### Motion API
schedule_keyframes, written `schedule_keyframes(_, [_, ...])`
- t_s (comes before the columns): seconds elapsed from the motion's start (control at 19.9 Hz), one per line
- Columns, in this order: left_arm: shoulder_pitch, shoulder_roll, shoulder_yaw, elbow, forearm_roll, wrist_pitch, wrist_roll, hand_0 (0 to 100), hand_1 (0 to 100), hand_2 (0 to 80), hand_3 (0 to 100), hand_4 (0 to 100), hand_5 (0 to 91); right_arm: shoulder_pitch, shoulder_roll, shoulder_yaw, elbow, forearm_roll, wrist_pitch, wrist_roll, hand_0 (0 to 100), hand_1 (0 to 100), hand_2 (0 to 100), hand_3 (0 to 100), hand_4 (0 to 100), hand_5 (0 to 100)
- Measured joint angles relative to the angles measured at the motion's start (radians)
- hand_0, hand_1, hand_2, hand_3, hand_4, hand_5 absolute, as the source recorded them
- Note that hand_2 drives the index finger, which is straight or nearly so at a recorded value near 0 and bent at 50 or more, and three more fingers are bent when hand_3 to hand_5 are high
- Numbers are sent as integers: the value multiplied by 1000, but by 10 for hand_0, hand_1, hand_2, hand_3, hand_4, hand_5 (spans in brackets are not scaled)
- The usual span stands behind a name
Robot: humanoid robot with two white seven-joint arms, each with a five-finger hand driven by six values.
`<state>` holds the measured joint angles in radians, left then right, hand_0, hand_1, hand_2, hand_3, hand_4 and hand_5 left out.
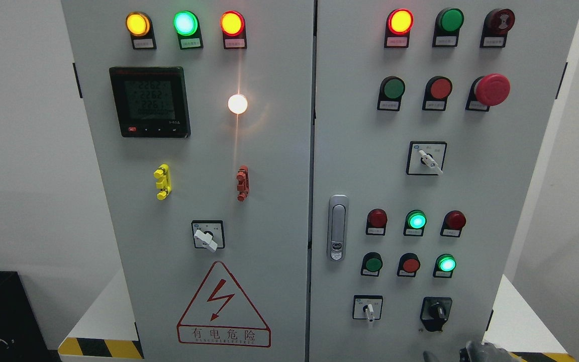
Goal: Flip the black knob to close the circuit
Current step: 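Reach the right hand up to the small black rotary knob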
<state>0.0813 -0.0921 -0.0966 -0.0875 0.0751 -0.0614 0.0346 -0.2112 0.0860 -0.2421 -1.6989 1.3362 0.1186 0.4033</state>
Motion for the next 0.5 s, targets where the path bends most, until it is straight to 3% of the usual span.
schedule_keyframes(0.5, [0, 0, 0, 0, 0, 0, 0, 120, 556, 0, 0, 0, 0, -46, 19, -8, -9, 34, 2, 16, 0, 0, 906, 1000, 945, 962])
